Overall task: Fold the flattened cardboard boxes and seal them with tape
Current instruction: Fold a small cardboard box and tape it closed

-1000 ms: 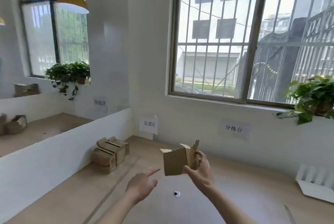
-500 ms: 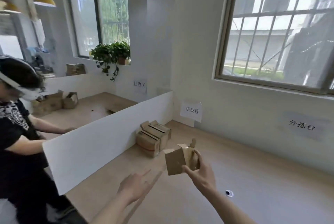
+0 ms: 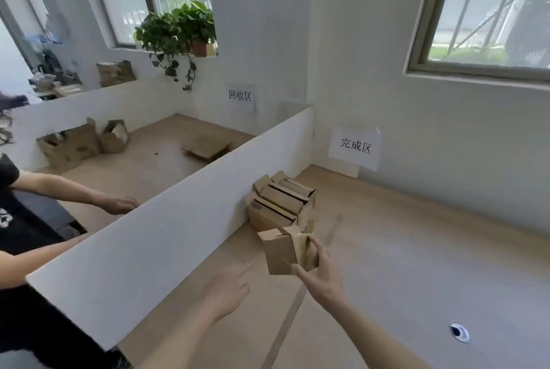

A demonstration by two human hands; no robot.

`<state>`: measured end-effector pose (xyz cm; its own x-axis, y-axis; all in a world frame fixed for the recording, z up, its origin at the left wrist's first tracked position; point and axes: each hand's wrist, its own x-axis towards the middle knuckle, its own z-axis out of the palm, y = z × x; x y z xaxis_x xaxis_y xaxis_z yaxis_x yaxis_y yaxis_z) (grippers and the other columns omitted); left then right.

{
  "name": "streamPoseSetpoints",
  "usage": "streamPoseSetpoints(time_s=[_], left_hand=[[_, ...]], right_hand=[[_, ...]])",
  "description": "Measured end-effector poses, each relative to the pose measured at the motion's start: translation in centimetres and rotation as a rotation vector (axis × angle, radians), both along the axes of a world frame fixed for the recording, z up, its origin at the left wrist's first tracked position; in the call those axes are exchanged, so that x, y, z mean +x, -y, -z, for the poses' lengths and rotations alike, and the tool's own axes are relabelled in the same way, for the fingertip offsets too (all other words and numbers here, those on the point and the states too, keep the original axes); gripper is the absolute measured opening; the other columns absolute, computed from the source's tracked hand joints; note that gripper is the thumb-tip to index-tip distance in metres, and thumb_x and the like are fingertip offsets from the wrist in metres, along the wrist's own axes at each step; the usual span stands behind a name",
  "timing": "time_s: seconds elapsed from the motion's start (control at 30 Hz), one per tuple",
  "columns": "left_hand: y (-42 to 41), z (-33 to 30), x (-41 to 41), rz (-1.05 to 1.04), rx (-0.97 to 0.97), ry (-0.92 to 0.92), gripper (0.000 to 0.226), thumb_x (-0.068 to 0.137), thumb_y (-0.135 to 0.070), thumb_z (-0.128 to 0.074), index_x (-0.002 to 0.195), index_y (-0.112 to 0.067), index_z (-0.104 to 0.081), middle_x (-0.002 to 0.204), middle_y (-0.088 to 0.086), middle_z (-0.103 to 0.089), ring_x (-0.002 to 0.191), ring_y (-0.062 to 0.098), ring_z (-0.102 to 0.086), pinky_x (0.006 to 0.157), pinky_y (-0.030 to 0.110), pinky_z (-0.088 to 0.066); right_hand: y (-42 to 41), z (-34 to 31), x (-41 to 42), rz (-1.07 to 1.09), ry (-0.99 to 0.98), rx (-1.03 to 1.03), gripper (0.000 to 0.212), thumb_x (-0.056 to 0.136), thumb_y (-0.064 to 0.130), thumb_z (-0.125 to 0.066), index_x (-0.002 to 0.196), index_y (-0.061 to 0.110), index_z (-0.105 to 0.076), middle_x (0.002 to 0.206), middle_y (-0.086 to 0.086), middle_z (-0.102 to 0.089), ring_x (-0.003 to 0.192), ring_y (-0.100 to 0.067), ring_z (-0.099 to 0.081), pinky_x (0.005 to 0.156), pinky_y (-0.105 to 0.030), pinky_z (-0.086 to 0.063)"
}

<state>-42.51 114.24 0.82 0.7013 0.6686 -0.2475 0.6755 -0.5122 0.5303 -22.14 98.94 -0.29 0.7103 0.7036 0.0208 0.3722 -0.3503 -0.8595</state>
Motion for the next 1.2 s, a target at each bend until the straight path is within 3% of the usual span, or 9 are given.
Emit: streamPoseSetpoints(time_s=[0.07, 0.23, 0.4, 0.63, 0.73, 0.93, 1.2], left_hand=[[-2.3, 1.5, 0.6, -0.028, -0.038, 0.005, 0.062, 0.086, -0.034, -0.046, 0.147, -0.04, -0.042, 0.155, -0.012, -0.039, 0.142, 0.008, -0.035, 0.117, 0.031, -0.03], [-7.7, 6.2, 2.0, -0.02, -0.13, 0.026, 0.057, 0.097, -0.014, -0.052, 0.151, -0.027, -0.039, 0.155, -0.006, -0.036, 0.145, 0.012, -0.03, 0.113, 0.02, -0.021], [-13.6, 12.0, 2.3, -0.019, -0.157, -0.046, 0.054, 0.099, -0.034, -0.054, 0.149, -0.043, -0.036, 0.157, -0.008, -0.034, 0.144, 0.012, -0.032, 0.117, 0.03, -0.029], [-20.1, 17.9, 2.9, 0.064, -0.148, -0.148, 0.054, 0.098, -0.041, -0.051, 0.149, -0.048, -0.032, 0.157, -0.012, -0.035, 0.143, 0.01, -0.035, 0.114, 0.028, -0.033], [-22.0, 19.4, 3.6, 0.092, -0.164, -0.151, 0.054, 0.098, -0.041, -0.051, 0.149, -0.048, -0.032, 0.157, -0.01, -0.035, 0.144, 0.009, -0.032, 0.115, 0.027, -0.03], [-23.9, 20.6, 5.7, 0.165, -0.194, -0.115, 0.054, 0.1, -0.035, -0.05, 0.152, -0.039, -0.034, 0.155, -0.01, -0.037, 0.145, 0.009, -0.03, 0.115, 0.026, -0.026], [-23.5, 21.2, 6.8, 0.214, -0.2, -0.08, 0.054, 0.098, -0.033, -0.052, 0.149, -0.038, -0.038, 0.153, -0.012, -0.041, 0.141, 0.006, -0.036, 0.113, 0.022, -0.028]], right_hand=[[-2.3, 1.6, 0.3, 0.0, -0.007, -0.034, 0.085, 0.074, 0.048, -0.076, 0.148, 0.044, -0.035, 0.126, 0.009, -0.052, 0.113, -0.012, -0.049, 0.099, -0.034, -0.047], [-8.0, 6.2, 1.2, 0.017, -0.021, -0.075, 0.089, 0.077, 0.046, -0.077, 0.152, 0.043, -0.028, 0.134, 0.01, -0.049, 0.119, -0.012, -0.048, 0.103, -0.037, -0.047], [-13.7, 11.9, 1.8, 0.058, -0.069, -0.091, 0.093, 0.082, 0.035, -0.08, 0.157, 0.036, -0.025, 0.141, 0.012, -0.044, 0.126, -0.007, -0.042, 0.105, -0.029, -0.04], [-20.9, 18.7, 1.5, 0.094, -0.153, -0.12, 0.093, 0.08, 0.029, -0.084, 0.154, 0.036, -0.027, 0.144, 0.019, -0.039, 0.131, -0.002, -0.039, 0.109, -0.027, -0.037], [-23.5, 20.2, 1.9, 0.137, -0.202, -0.128, 0.095, 0.079, 0.026, -0.084, 0.153, 0.033, -0.025, 0.144, 0.018, -0.039, 0.131, -0.001, -0.038, 0.113, -0.027, -0.035], [-26.0, 22.7, 2.2, 0.224, -0.221, -0.208, 0.097, 0.082, 0.025, -0.079, 0.157, 0.025, -0.017, 0.155, 0.002, -0.042, 0.141, -0.021, -0.043, 0.114, -0.04, -0.04], [-25.0, 24.3, 2.3, 0.221, -0.248, -0.275, 0.082, 0.089, 0.023, -0.072, 0.157, 0.026, -0.027, 0.155, 0.007, -0.045, 0.14, -0.02, -0.046, 0.111, -0.038, -0.044]])
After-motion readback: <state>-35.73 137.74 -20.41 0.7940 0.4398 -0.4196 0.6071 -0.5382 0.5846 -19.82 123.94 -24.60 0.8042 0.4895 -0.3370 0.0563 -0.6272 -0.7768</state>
